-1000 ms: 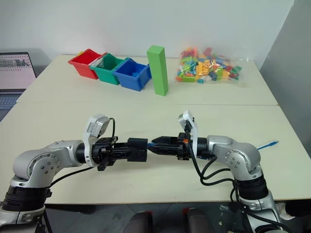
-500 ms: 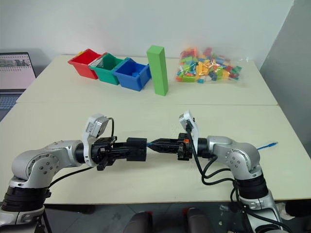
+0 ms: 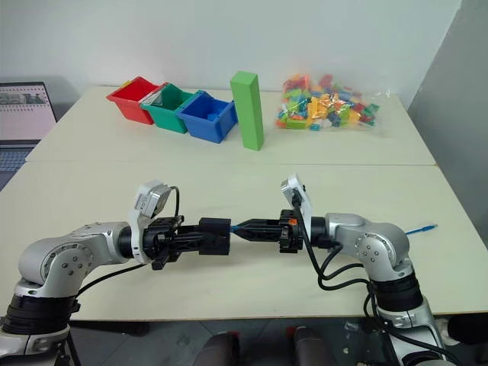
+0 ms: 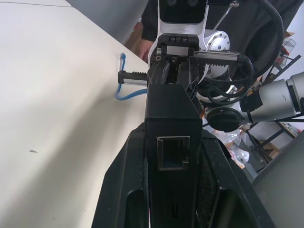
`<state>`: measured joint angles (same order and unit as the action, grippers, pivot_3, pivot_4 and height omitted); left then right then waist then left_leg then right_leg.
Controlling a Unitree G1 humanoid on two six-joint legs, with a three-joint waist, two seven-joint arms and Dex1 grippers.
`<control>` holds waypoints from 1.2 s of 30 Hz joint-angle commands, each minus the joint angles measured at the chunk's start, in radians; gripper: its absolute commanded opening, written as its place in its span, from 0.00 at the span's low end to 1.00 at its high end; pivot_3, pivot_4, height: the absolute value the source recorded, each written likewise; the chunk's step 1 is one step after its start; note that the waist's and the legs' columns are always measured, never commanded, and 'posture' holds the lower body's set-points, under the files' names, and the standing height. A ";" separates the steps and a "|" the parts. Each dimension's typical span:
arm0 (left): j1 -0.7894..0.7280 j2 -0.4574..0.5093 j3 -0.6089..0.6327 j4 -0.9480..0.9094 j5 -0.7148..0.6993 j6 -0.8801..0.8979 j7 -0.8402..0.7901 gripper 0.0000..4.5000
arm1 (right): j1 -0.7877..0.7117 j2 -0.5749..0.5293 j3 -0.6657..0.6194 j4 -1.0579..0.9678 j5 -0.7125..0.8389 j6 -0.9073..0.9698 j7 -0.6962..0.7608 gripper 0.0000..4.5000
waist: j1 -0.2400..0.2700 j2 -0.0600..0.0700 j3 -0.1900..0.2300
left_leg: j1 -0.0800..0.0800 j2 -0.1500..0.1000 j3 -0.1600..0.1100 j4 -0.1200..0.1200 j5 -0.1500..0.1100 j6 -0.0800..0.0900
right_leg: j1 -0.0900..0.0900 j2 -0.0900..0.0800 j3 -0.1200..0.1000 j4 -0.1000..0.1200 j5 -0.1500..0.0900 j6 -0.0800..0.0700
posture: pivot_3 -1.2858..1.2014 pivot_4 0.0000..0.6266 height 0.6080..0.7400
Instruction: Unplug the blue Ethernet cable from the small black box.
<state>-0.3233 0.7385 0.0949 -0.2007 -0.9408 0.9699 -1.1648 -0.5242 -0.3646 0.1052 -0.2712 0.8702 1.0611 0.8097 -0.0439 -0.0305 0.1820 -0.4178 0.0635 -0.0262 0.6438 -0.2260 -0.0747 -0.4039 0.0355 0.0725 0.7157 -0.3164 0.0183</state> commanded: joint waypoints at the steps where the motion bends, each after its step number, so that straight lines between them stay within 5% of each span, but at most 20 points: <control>1: 0.012 0.014 0.053 -0.006 -0.010 -0.025 0.002 0.18 | 0.010 -0.067 -0.045 -0.005 0.005 0.012 0.006 0.02 | 0.000 0.000 0.000 | 0.000 0.000 0.000 0.000 0.000 0.000 | 0.000 0.000 0.000 0.000 0.000 0.000 | 0.52 0.24 1.00; 10: 0.055 0.041 0.084 0.017 0.028 -0.061 0.002 0.18 | 0.034 -0.119 -0.088 0.012 -0.020 -0.030 -0.017 0.01 | 0.000 0.000 0.000 | 0.000 0.000 0.000 -0.001 0.000 0.000 | 0.000 0.000 0.000 -0.001 0.000 0.000 | 0.52 0.24 1.00; 18: 0.046 -0.049 0.108 0.045 0.119 -0.167 0.172 0.18 | -0.060 -0.012 0.009 0.461 -0.625 -0.716 -0.386 0.01 | -0.005 0.000 0.000 | 0.000 0.000 0.001 0.000 0.000 0.000 | -0.001 0.000 0.001 -0.001 0.000 0.000 | 0.52 0.24 1.00; 26: 0.017 -0.141 0.097 0.067 0.249 -0.306 0.317 0.18 | -0.200 0.097 -0.005 0.853 -0.819 -0.982 -0.578 0.01 | -0.007 0.000 0.000 | -0.001 0.000 0.002 -0.001 0.000 0.000 | -0.001 -0.001 0.002 -0.001 0.003 -0.005 | 0.52 0.24 1.00; 27: 0.013 -0.151 0.099 0.073 0.265 -0.325 0.334 0.18 | -0.208 0.101 -0.013 0.869 -0.819 -0.991 -0.575 0.16 | -0.007 0.000 0.000 | -0.001 0.000 0.002 -0.001 0.000 0.000 | -0.001 -0.001 0.002 -0.001 0.003 -0.005 | 0.52 0.24 1.00; 36: -0.050 -0.225 0.141 0.256 0.501 -0.617 0.567 0.18 | -0.133 0.027 -0.014 0.527 -0.731 -0.907 -0.342 0.64 | -0.001 0.000 0.000 | -0.001 -0.001 0.002 -0.001 0.000 0.000 | -0.001 -0.002 0.002 -0.001 0.003 -0.005 | 0.52 0.24 1.00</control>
<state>-0.3383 0.5205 0.1984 0.0164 -0.4984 0.4453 -0.6718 -0.6652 -0.3233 0.0955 0.4084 0.0817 0.1216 0.3777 -0.0450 -0.0300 0.1823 -0.4188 0.0630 -0.0245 0.6428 -0.2259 -0.0749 -0.4048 0.0339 0.0738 0.7147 -0.3132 0.0129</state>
